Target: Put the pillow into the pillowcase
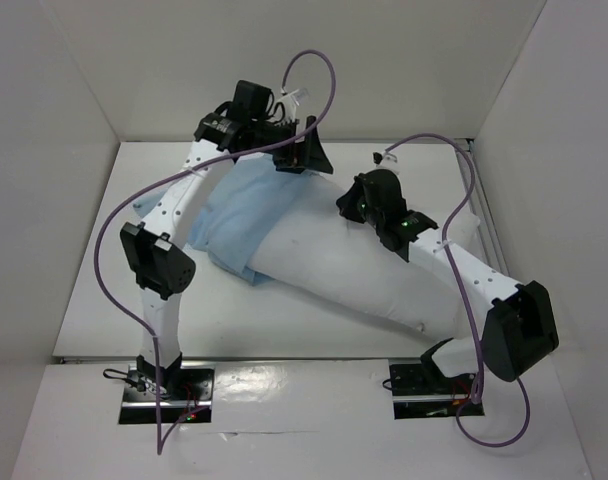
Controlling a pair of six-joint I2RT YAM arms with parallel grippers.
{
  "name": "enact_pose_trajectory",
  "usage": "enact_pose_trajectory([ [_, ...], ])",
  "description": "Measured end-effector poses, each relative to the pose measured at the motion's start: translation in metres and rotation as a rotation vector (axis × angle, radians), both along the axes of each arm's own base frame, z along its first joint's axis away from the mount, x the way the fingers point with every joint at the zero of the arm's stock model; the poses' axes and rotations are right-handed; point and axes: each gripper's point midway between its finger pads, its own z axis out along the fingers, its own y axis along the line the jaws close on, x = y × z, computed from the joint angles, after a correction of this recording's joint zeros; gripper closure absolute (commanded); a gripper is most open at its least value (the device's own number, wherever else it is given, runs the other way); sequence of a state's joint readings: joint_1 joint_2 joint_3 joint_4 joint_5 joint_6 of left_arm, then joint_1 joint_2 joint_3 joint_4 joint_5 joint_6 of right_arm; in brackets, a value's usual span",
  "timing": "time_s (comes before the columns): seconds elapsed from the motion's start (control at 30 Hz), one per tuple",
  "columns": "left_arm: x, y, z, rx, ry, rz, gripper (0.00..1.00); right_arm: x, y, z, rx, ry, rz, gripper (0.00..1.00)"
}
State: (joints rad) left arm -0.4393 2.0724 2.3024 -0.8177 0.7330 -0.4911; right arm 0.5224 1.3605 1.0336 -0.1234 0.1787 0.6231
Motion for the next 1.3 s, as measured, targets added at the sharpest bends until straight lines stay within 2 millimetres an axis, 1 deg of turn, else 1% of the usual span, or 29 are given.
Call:
enact_pose_trajectory([
  [0.07,0.002,0.016,0.006,0.025,-0.027,0.035,0.0,0.003,-0.004,-0.001,0.037,0.007,-0.011,1.0],
  [0.1,0.003,0.027,0.01,0.041,-0.041,0.061,0.05,0.004,-0.004,-0.001,0.054,0.012,-0.011,1.0],
  [0.13,0.004,0.042,0.015,0.061,-0.058,0.102,0.17,0.006,-0.005,-0.001,0.073,0.015,-0.013,1.0],
  [0.2,0.003,0.074,0.021,0.105,-0.09,0.199,0.62,0.008,-0.008,-0.001,0.1,0.021,-0.017,1.0],
  [0.23,-0.004,0.091,0.026,0.125,-0.108,0.246,0.88,0.009,-0.01,0.0,0.111,0.021,-0.019,1.0],
  [0.27,-0.01,0.11,0.029,0.146,-0.125,0.301,0.94,0.011,-0.011,0.001,0.121,0.019,-0.02,1.0],
  [0.3,-0.019,0.128,0.033,0.163,-0.162,0.351,0.92,0.011,-0.011,0.002,0.13,0.02,-0.018,1.0],
  [0.33,-0.031,0.141,0.036,0.174,-0.179,0.388,0.8,0.011,-0.011,0.002,0.136,0.022,-0.017,1.0],
  [0.37,-0.045,0.153,0.04,0.179,-0.206,0.42,0.39,0.012,-0.011,0.002,0.141,0.023,-0.012,1.0],
  [0.4,-0.056,0.159,0.044,0.182,-0.232,0.432,0.27,0.012,-0.01,0.002,0.145,0.026,-0.009,1.0],
  [0.43,-0.065,0.162,0.048,0.175,-0.248,0.443,0.25,0.012,-0.01,0.001,0.148,0.029,-0.006,1.0],
  [0.47,-0.072,0.165,0.049,0.173,-0.263,0.455,0.67,0.012,-0.01,0.001,0.153,0.031,-0.004,1.0],
  [0.5,-0.077,0.168,0.043,0.176,-0.268,0.477,0.91,0.013,-0.01,0.0,0.157,0.035,-0.001,1.0],
  [0.53,-0.079,0.171,0.035,0.18,-0.253,0.496,1.0,0.015,-0.009,-0.002,0.16,0.037,-0.001,1.0],
  [0.57,-0.083,0.174,0.019,0.194,-0.236,0.514,1.0,0.016,-0.009,-0.003,0.164,0.04,-0.001,1.0],
  [0.6,-0.086,0.177,-0.005,0.207,-0.196,0.537,1.0,0.018,-0.009,-0.004,0.169,0.044,0.001,1.0],
  [0.63,-0.092,0.181,-0.031,0.217,-0.156,0.556,0.97,0.018,-0.007,-0.005,0.173,0.048,0.004,1.0],
  [0.67,-0.103,0.186,-0.064,0.243,-0.084,0.567,0.84,0.02,-0.007,-0.005,0.177,0.05,0.008,1.0],
  [0.73,-0.129,0.192,-0.13,0.28,0.06,0.584,0.54,0.023,-0.006,-0.002,0.185,0.048,0.012,1.0],
  [0.77,-0.142,0.193,-0.158,0.298,0.125,0.587,0.29,0.024,-0.005,-0.001,0.188,0.047,0.015,1.0],
  [0.8,-0.154,0.193,-0.18,0.315,0.175,0.586,0.18,0.024,-0.004,0.001,0.191,0.046,0.021,1.0],
  [0.83,-0.164,0.191,-0.196,0.324,0.205,0.581,0.1,0.025,-0.004,0.002,0.192,0.047,0.025,1.0],
  [0.87,-0.171,0.188,-0.207,0.327,0.214,0.58,0.06,0.027,-0.004,0.003,0.194,0.046,0.027,1.0],
  [0.9,-0.176,0.184,-0.214,0.326,0.206,0.567,0.06,0.027,-0.003,0.003,0.195,0.049,0.032,1.0],
  [0.93,-0.179,0.18,-0.218,0.324,0.19,0.562,0.06,0.028,-0.002,0.004,0.196,0.051,0.036,1.0],
  [1.0,-0.177,0.173,-0.22,0.308,0.144,0.553,0.08,0.03,-0.001,0.005,0.2,0.053,0.042,1.0],
  [1.13,-0.157,0.17,-0.232,0.297,0.081,0.606,0.14,0.032,-0.001,0.005,0.202,0.059,0.046,1.0],
  [1.23,-0.143,0.175,-0.246,0.334,0.056,0.663,0.21,0.033,-0.001,0.006,0.198,0.065,0.053,1.0],
  [1.3,-0.134,0.179,-0.251,0.354,0.034,0.694,0.21,0.033,-0.001,0.007,0.197,0.068,0.054,1.0],
])
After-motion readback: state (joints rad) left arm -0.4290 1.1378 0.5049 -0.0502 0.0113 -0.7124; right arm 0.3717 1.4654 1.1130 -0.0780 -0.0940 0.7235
